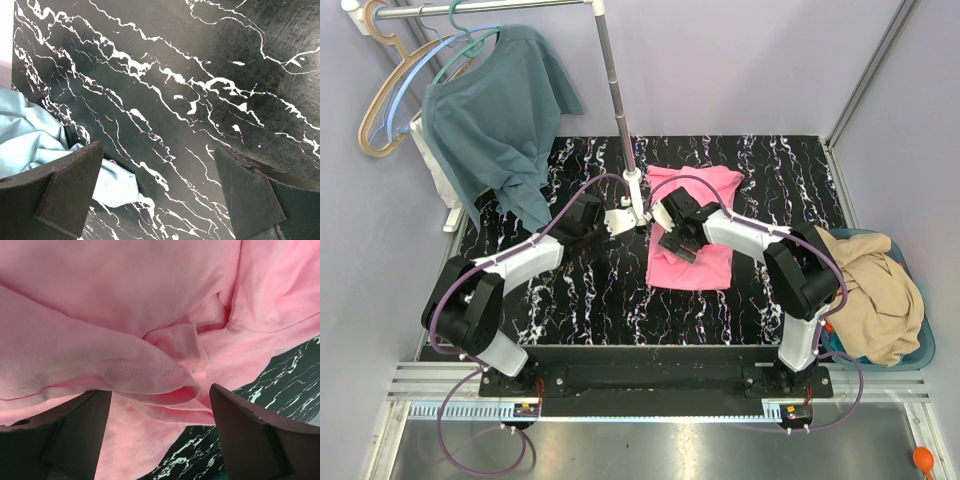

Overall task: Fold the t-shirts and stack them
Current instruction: Fold the tshirt

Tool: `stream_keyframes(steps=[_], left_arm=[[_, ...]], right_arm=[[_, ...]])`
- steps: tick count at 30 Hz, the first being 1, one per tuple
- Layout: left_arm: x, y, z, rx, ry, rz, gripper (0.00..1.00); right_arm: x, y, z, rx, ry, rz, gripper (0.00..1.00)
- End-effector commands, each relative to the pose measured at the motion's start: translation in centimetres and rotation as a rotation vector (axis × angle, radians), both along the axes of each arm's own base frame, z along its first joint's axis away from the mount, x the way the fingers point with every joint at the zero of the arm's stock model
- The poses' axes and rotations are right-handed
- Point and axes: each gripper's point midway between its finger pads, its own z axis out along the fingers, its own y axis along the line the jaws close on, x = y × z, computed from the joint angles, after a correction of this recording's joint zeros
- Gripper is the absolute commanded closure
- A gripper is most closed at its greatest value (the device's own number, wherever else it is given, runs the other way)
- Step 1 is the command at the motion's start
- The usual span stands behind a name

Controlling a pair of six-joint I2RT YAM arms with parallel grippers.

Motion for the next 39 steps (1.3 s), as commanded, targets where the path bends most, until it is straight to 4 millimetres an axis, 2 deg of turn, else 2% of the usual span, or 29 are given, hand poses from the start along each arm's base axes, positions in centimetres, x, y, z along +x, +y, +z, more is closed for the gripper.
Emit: stream_keyframes(steps=[1,6,12,16,22,23,25,26,27,32,38,39], left_arm=[[0.8,-0.6,0.6,-0.039,-0.034,-0.016,0.01],[0.8,-0.6,0.6,-0.041,-0.036,-0.013,0.01],[0.9,-0.5,0.6,-0.044,-0.039,-0.006,0.01],[1.0,-0.5,0.5,-0.049,-0.043,0.000,0.01],[1.0,-0.7,1.0,-0.068,-0.042,0.011,0.01],[0.9,-0.9,1.0,-0.075,-0.036,0.009,0.01],[0.6,-1.2,1.2,-0.098,-0.009,0.009,0.01],[0.4,-1.6,1.3,-0.119,0.006,-0.005,0.01],[0.2,-2.3,1.7,-0.146,0.018,-0.028,0.01],[-2.1,-4.6,1.2,-0.236,0.172,-0.110,0.01],[-4.4,-7.8,1.2,-0.302,0.346,-0.188,0.01],[-4.5,-8.2,1.0,-0.301,0.369,-0.193,0.01]], right_arm=[[2.4,0.9,1.6,0.013,-0.082,-0.009,0.13],[3.3,1.2,1.3,0.001,-0.096,-0.012,0.13],[5.7,1.8,2.2,-0.004,-0.162,-0.044,0.13],[7.7,1.7,3.9,-0.017,-0.244,-0.099,0.13],[7.8,1.3,6.6,0.015,-0.307,-0.144,0.12],[7.7,1.1,7.6,0.026,-0.327,-0.151,0.12],[6.9,0.5,7.8,0.030,-0.324,-0.157,0.11],[6.6,0.3,9.1,0.048,-0.345,-0.161,0.09],[6.1,0.1,9.3,0.055,-0.344,-0.159,0.01],[2.3,-2.0,9.9,0.086,-0.329,-0.145,0.00],[-3.2,-4.4,7.3,0.087,-0.221,-0.097,0.00],[-4.6,-5.1,5.8,0.071,-0.172,-0.084,0.00]])
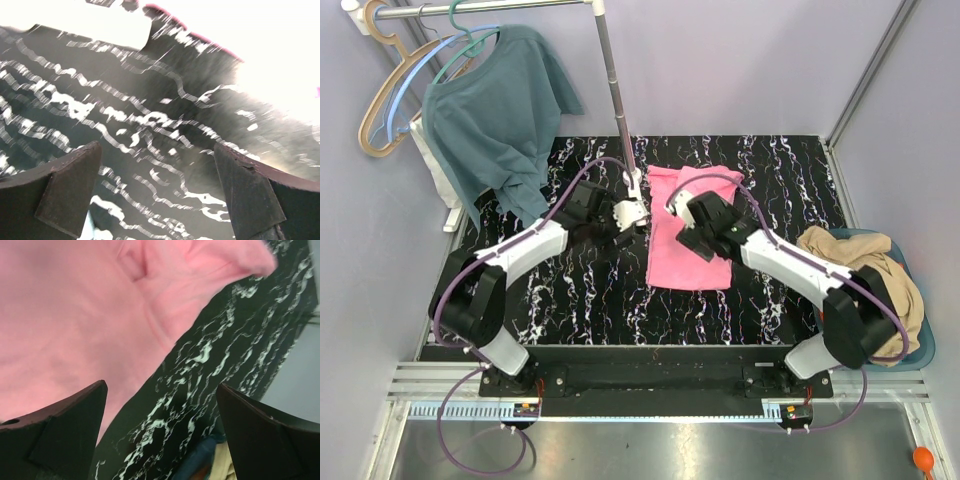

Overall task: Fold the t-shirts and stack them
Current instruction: Fold the tshirt

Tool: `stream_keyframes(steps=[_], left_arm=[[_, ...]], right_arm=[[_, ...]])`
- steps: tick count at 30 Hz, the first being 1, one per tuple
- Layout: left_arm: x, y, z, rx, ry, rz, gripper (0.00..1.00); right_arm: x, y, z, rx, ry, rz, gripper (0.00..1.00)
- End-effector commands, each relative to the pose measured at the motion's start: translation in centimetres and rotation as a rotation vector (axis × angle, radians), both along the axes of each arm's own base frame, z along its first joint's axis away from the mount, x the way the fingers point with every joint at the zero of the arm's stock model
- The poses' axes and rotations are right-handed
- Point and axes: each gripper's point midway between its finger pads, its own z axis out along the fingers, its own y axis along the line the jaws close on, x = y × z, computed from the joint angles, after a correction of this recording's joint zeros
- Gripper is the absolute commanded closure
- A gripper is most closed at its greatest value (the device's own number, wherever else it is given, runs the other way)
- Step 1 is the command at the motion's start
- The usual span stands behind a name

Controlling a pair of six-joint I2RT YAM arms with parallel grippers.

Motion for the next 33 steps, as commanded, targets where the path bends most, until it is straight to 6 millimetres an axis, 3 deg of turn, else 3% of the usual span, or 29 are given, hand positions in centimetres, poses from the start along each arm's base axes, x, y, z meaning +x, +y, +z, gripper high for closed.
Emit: stream_keyframes(steps=[1,6,11,14,25,33], left_arm=[[-2.0,-3.7,0.3,-0.091,0.147,-0.084,0.01],[-4.1,-6.9,-1.6,-0.081,0.271,-0.168,0.05],[-5.7,-9.1,-3.7,-0.075,0.390,-0.221,0.07],[-6.0,-10.1,-3.9,-0.077,0.414,-0.238,0.09],[-8.1,-11.3,-5.5,-0.037,0.457,-0.273,0.10],[-8.2,-11.1,-6.7,-0.007,0.468,-0.267,0.12]], right_arm=[[-4.3,-1.5,-2.8,0.012,0.113,0.043,0.00],[-7.5,-2.8,-5.3,0.011,0.187,0.071,0.06],[-9.0,-3.8,-5.5,0.017,0.184,0.085,0.12],[-9.4,-4.1,-5.5,0.019,0.177,0.081,0.13],[-10.4,-4.1,-6.9,0.028,0.230,0.090,0.17],[-10.5,-3.5,-8.0,0.035,0.257,0.112,0.19]])
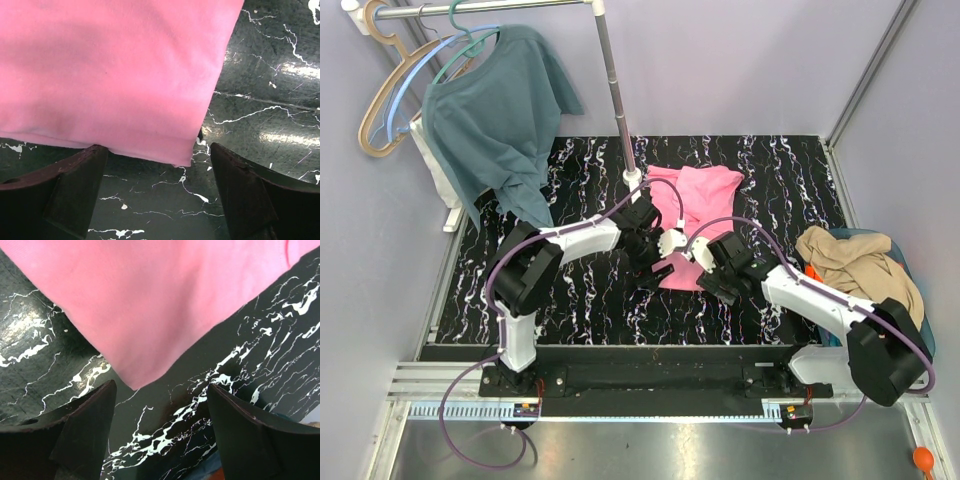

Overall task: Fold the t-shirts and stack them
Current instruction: Fold the tshirt

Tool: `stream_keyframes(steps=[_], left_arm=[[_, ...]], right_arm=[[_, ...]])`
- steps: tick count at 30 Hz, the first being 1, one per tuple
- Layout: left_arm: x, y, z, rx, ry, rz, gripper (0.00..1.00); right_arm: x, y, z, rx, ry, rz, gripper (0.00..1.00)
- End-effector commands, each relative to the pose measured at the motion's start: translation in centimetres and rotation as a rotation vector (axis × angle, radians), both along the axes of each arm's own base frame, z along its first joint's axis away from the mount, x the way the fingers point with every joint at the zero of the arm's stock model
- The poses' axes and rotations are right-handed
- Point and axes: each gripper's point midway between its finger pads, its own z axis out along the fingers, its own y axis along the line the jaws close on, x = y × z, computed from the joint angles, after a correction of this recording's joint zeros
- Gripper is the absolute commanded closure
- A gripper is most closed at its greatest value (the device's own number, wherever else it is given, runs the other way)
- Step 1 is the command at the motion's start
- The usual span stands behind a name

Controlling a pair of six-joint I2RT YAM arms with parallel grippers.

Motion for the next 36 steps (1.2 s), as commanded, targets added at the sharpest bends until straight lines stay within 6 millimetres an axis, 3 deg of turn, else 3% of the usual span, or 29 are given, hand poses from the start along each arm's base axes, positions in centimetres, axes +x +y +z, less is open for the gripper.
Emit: stream_keyframes(steps=[1,10,21,31,36], left_arm=[[0.4,-0.7,-0.4,-0.001,0.004,-0.002,0.14],[1.1,-0.5,-0.9,0.042,-0.019,0.037,0.20],[0.3,-0.6,-1.8,0.063,0.024,0.067,0.26],[-2.1,-0.7,-2.8,0.087,0.112,0.055,0.35],[-3.5,-0.8,-3.3,0.095,0.158,0.041,0.44]], right_arm=[[0.3,0.9,-0.6,0.033,0.012,0.013,0.19],[0.6,1.7,-2.5,0.031,0.046,0.035,0.23],[1.8,2.4,-3.5,0.020,0.043,0.056,0.29],[2.4,3.3,-4.0,0.033,0.056,0.075,0.40],[2.4,3.6,-4.6,0.032,0.075,0.085,0.51]])
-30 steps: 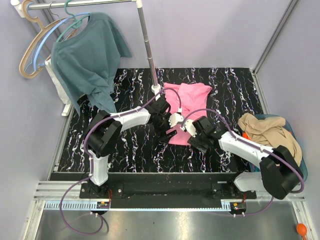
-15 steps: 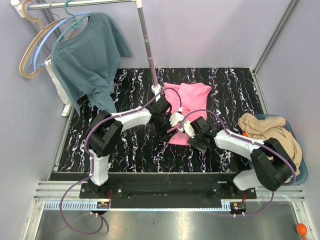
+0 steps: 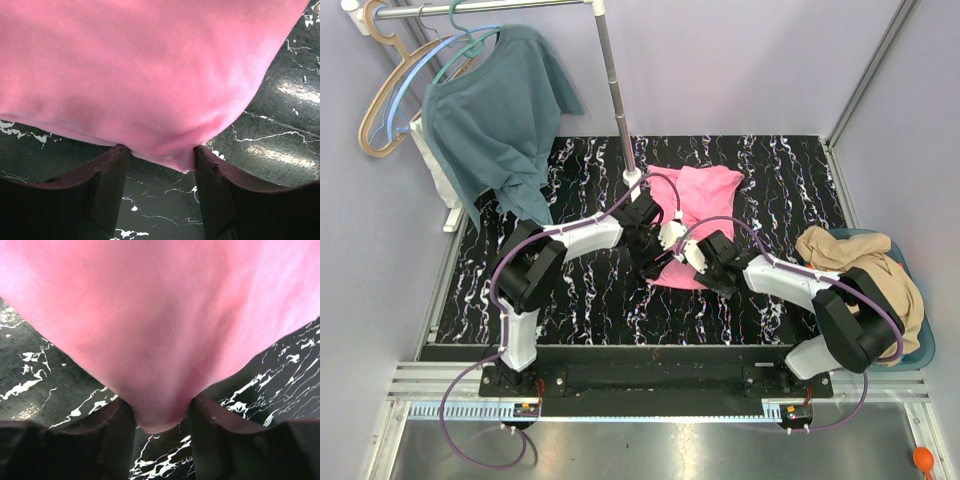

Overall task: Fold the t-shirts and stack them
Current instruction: Fold the tshirt

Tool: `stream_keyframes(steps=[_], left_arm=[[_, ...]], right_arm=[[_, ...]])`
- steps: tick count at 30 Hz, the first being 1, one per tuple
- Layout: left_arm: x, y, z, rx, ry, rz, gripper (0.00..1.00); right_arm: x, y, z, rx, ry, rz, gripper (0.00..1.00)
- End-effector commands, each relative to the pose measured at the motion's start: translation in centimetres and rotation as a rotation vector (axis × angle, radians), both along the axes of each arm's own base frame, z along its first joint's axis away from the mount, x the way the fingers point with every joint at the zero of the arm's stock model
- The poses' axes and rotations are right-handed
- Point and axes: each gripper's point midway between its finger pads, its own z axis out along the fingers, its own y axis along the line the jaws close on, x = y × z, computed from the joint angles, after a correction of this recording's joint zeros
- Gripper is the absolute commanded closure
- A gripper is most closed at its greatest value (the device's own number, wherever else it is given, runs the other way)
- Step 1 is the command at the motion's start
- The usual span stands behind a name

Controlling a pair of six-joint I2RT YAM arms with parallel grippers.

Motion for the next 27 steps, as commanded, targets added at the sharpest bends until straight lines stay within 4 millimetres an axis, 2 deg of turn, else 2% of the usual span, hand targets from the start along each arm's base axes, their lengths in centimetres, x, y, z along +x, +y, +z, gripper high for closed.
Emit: stream_keyframes(steps=[1,12,14,17,19,22,27], left_arm=[[-5.1,-0.3,-2.9,0.058,0.155,-0.092,0.45],[-6.3,0.1,-2.5,0.059,0.189,-0.096,0.61],[-6.5,0.2,-2.3,0.058,0.192,-0.097,0.68],[-7.0,0.7,-2.2,0.066,0.204,-0.102,0.83],[-7.3,1.2,-2.2,0.090,0.207,-0.107,0.98],[-7.8,2.6,-2.4,0.136,0.202,-0.111,1.00],[-9.4,4.4,-1.4,0.150,0.203,-0.120,1.00]], right_arm=[[1.3,2.7,-0.6,0.084,-0.007,0.058,0.52],[1.8,3.6,-0.6,0.101,0.006,0.077,0.72],[1.8,3.8,-0.8,0.103,0.013,0.079,0.79],[1.3,3.9,-0.8,0.110,0.040,0.084,0.87],[0.7,4.1,-0.4,0.127,0.070,0.089,0.90],[-0.1,4.4,0.4,0.151,0.096,0.087,1.00],[-1.4,4.4,2.1,0.161,0.110,0.108,1.00]])
